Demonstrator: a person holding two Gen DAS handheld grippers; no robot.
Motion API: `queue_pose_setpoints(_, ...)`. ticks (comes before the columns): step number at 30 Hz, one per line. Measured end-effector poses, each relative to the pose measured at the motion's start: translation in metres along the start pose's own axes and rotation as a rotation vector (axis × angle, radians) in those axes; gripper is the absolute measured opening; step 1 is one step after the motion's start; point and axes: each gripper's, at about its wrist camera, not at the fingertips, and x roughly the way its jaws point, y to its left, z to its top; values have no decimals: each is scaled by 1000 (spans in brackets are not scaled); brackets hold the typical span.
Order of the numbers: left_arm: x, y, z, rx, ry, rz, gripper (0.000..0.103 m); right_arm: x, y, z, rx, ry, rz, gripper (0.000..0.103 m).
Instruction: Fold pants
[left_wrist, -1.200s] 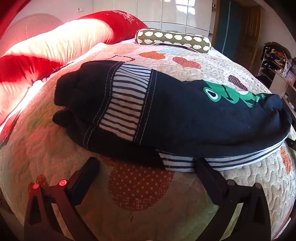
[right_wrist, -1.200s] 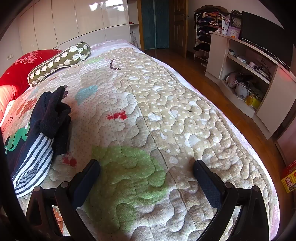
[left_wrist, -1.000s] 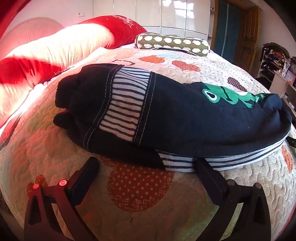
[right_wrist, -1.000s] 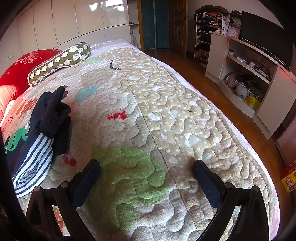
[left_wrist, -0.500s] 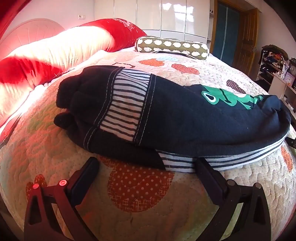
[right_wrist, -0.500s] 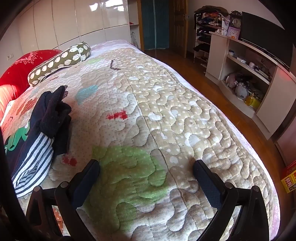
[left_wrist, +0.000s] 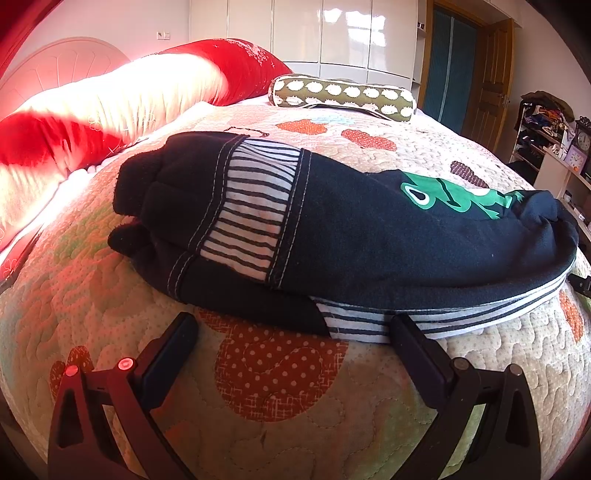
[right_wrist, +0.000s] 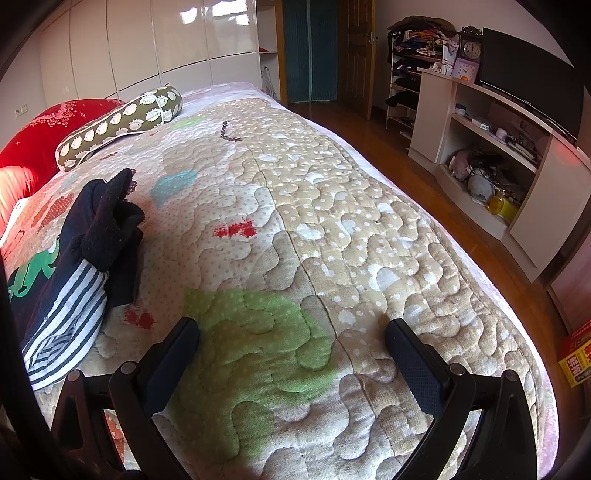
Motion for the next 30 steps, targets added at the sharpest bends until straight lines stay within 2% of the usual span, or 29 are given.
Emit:
queue_pose_setpoints(27, -1, 1, -1, 5, -16, 10, 103, 1, 2, 2, -5, 3, 1, 103)
queue_pose_setpoints(30, -3, 0, -3, 11, -13, 12, 103, 1, -5, 4, 28, 22, 41, 103)
